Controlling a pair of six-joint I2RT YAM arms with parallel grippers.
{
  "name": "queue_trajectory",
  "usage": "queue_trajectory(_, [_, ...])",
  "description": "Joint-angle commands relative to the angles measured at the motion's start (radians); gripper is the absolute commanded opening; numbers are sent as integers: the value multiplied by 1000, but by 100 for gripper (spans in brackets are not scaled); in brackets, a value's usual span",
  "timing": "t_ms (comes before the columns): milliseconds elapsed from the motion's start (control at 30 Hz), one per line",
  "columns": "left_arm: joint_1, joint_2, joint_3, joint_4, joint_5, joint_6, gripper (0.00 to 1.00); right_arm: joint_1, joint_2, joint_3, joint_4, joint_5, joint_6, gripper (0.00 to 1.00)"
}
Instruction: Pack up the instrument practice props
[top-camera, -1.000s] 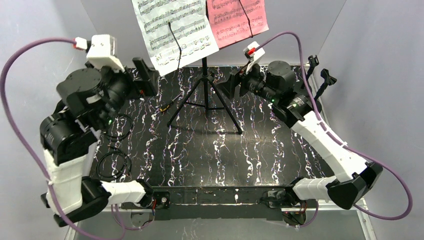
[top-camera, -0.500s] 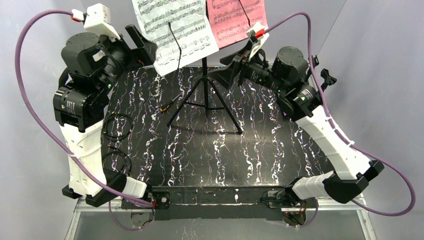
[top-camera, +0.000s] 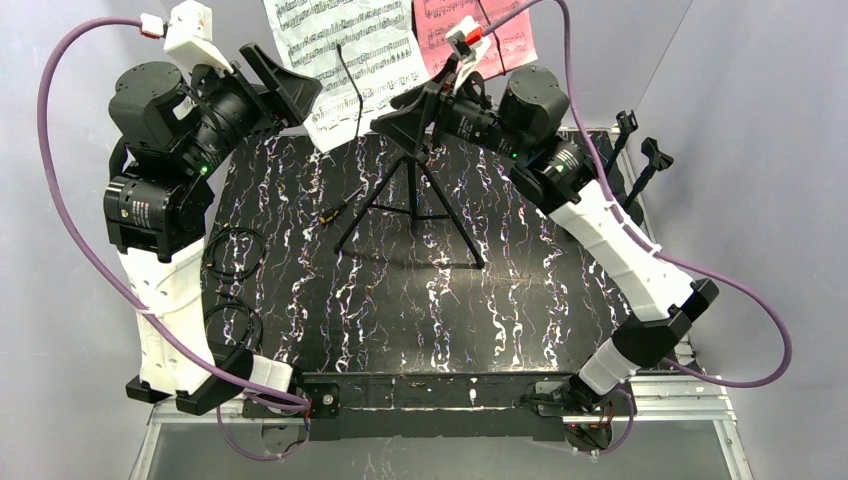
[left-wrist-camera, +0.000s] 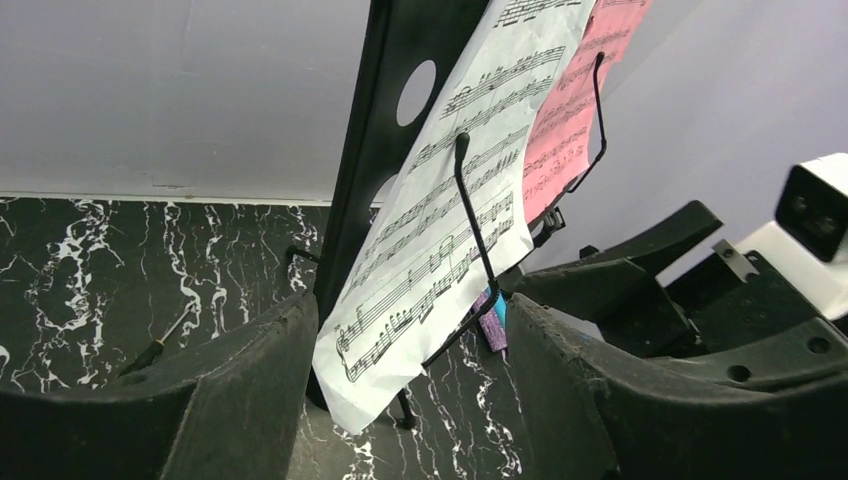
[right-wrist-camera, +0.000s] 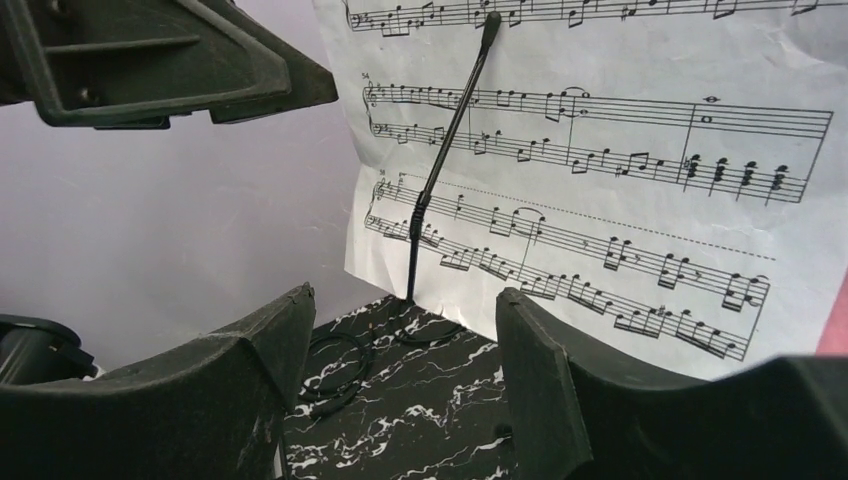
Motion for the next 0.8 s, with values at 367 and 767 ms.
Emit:
queue_trajectory(367, [15, 6, 0, 80, 59, 1, 64, 8, 152, 213, 79, 15, 41, 73])
queue_trajectory(767, [15, 35, 11, 133, 134, -11, 64, 8, 208, 274, 88, 8, 33, 71])
